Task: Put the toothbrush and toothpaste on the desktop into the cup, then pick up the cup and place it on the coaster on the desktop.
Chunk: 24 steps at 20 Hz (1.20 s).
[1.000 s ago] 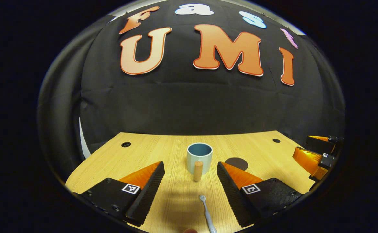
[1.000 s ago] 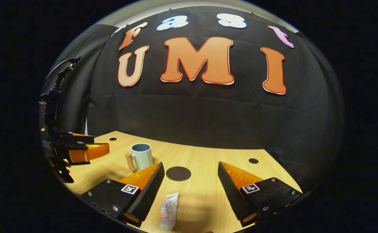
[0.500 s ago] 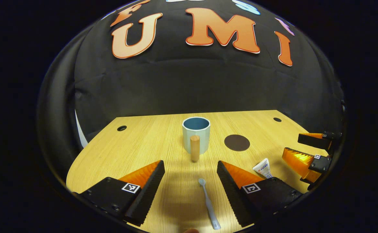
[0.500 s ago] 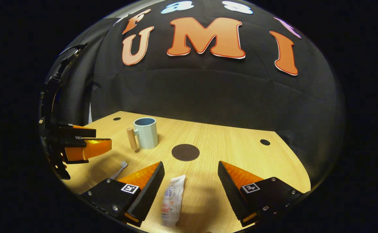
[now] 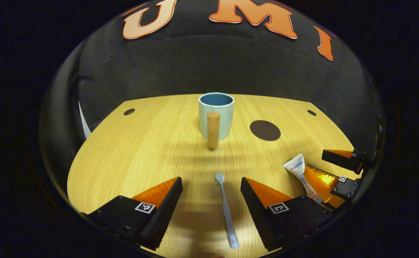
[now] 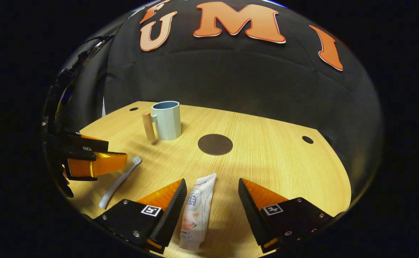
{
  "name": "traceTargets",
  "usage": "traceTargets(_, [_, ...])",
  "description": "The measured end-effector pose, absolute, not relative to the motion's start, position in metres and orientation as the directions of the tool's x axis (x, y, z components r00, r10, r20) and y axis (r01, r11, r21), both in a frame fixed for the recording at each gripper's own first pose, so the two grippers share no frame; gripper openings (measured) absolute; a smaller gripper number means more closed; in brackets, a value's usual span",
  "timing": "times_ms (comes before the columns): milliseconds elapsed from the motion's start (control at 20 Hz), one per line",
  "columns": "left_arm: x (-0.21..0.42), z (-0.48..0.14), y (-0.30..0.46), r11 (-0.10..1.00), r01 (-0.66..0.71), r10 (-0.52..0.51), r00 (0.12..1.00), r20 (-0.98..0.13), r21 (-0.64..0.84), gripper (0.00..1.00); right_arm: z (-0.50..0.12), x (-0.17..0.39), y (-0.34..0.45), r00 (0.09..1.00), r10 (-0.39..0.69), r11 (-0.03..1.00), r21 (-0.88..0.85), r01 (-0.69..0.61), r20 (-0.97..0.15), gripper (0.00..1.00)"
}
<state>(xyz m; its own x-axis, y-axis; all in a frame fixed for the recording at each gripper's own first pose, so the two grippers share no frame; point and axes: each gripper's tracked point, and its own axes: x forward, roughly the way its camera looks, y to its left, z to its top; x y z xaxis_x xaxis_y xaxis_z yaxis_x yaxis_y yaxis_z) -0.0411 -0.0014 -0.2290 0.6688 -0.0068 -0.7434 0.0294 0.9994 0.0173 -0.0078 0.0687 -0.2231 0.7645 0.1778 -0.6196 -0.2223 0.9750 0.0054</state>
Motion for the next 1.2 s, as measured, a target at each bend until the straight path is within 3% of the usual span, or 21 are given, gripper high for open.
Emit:
traceTargets(450, [-0.058, -0.262, -0.011, 1.000, -0.001, -0.020, 0.581, -0.814, -0.025, 0.93, -0.249, -0.022, 0.087, 0.703, 0.205, 0.961, 0.004, -0.276, -0.681, 0.69])
traceTargets(600, [-0.064, -0.265, -0.014, 0.999, -0.034, -0.011, 0.560, -0.828, -0.037, 0.74, -0.256, -0.025, 0.091, 0.695, 0.200, 0.956, -0.017, -0.291, -0.690, 0.61])
traceTargets(800, [-0.062, -0.266, -0.018, 0.999, -0.041, -0.002, 0.555, -0.832, -0.030, 0.72, -0.258, -0.024, 0.092, 0.694, 0.188, 0.961, -0.016, -0.276, -0.695, 0.56])
traceTargets(850, [-0.062, -0.263, -0.018, 0.999, -0.045, 0.005, 0.555, -0.832, -0.024, 0.58, -0.258, -0.025, 0.092, 0.692, 0.189, 0.962, -0.009, -0.271, -0.697, 0.41])
traceTargets(1000, [-0.058, -0.268, -0.012, 0.998, -0.069, 0.027, 0.549, -0.835, -0.013, 0.39, -0.255, -0.019, 0.085, 0.704, 0.169, 0.970, -0.010, -0.243, -0.689, 0.31])
traceTargets(1050, [-0.054, -0.268, -0.011, 0.997, -0.073, 0.030, 0.550, -0.835, -0.012, 0.30, -0.256, -0.021, 0.085, 0.695, 0.177, 0.973, 0.017, -0.230, -0.697, 0.20])
traceTargets(1100, [-0.051, -0.269, -0.011, 0.997, -0.076, 0.026, 0.546, -0.838, -0.019, 0.28, -0.256, -0.021, 0.085, 0.690, 0.191, 0.975, 0.053, -0.216, -0.698, 0.19])
traceTargets(1150, [-0.055, -0.267, -0.010, 0.997, -0.078, 0.024, 0.548, -0.836, -0.022, 0.10, -0.256, -0.022, 0.084, 0.683, 0.204, 0.975, 0.083, -0.206, -0.701, 0.17])
traceTargets(1200, [-0.058, -0.266, -0.008, 0.997, -0.074, 0.018, 0.545, -0.838, -0.027, 0.11, -0.256, -0.022, 0.085, 0.680, 0.217, 0.974, 0.107, -0.201, -0.701, 0.16])
